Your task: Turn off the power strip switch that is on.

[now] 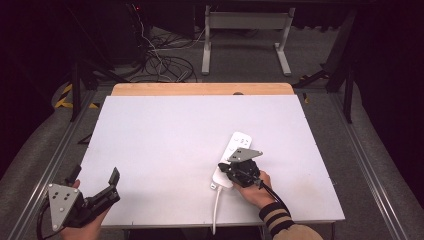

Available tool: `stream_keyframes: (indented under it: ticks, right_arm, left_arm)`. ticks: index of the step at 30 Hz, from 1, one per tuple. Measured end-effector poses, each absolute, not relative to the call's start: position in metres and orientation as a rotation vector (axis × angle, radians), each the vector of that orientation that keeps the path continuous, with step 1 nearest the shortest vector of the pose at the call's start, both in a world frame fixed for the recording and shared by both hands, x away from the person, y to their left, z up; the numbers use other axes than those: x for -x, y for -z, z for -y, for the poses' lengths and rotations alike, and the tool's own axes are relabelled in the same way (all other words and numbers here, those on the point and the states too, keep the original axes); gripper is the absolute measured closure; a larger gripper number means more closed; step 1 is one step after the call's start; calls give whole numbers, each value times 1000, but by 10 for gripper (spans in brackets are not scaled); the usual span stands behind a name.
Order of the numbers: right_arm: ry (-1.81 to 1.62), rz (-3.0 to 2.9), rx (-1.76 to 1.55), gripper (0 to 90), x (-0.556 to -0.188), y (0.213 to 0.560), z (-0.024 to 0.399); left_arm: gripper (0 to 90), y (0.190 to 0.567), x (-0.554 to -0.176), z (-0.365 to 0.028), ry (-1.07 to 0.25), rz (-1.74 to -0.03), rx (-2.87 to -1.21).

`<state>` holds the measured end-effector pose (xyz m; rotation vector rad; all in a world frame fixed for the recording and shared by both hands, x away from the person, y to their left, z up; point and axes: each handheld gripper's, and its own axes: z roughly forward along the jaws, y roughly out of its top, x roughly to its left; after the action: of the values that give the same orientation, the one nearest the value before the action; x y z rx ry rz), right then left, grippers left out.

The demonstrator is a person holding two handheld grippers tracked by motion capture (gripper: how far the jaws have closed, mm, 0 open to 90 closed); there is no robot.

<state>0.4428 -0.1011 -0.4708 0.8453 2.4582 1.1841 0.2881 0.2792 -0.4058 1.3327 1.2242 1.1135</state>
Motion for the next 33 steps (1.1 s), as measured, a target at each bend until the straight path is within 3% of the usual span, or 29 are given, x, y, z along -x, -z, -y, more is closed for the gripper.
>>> stream_keyframes:
  ticks: [33]
  right_arm:
    - [-1161,-2446,-858,900,-439,469,99]
  left_arm:
    - [46,407,-290,-279,-1105,-1228,-1334]
